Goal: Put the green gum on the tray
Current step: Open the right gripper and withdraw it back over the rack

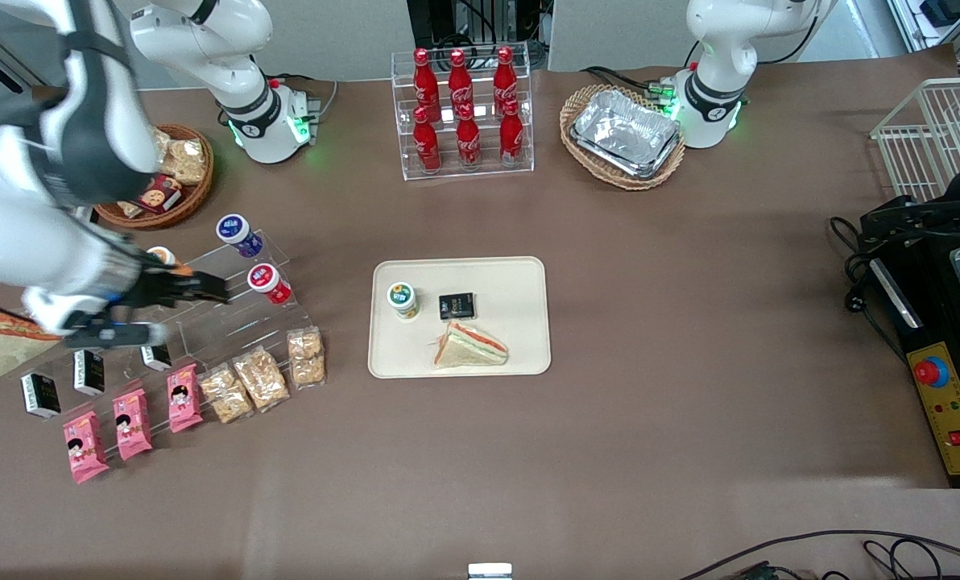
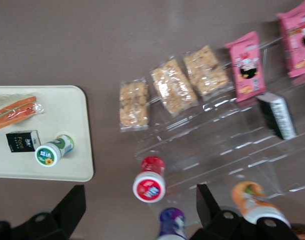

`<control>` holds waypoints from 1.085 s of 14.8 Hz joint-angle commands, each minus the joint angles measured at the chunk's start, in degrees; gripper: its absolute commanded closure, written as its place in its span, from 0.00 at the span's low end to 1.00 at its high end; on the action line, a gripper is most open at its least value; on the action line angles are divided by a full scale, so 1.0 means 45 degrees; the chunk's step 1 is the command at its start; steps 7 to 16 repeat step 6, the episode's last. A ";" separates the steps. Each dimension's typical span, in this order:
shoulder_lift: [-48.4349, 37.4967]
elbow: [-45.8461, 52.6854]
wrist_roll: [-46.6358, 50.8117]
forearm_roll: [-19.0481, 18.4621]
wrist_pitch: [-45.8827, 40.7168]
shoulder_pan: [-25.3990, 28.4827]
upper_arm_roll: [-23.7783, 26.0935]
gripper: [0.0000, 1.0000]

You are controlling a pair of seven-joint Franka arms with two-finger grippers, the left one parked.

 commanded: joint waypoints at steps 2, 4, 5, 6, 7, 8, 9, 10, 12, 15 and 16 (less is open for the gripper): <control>0.0259 0.1890 -0.0639 -0.0306 -0.2149 -0.1106 0.0141 0.01; 0.0298 0.2477 -0.0775 -0.0991 -0.2543 -0.1126 0.0141 0.01; 0.0279 0.2518 -0.0756 -0.1013 -0.2544 -0.1126 0.0122 0.01; 0.0259 0.2519 -0.0756 -0.1013 -0.2544 -0.1126 0.0064 0.01; 0.0259 0.2519 -0.0756 -0.1013 -0.2544 -0.1126 0.0064 0.01; 0.0259 0.2519 -0.0756 -0.1013 -0.2544 -0.1126 0.0064 0.01; 0.0259 0.2519 -0.0756 -0.1013 -0.2544 -0.1126 0.0064 0.01; 0.0259 0.2519 -0.0756 -0.1013 -0.2544 -0.1126 0.0064 0.01; 0.0259 0.2519 -0.0756 -0.1013 -0.2544 -0.1126 0.0064 0.01; 0.0259 0.2519 -0.0756 -0.1013 -0.2544 -0.1126 0.0064 0.01; 0.0259 0.2519 -0.0756 -0.1013 -0.2544 -0.1126 0.0064 0.01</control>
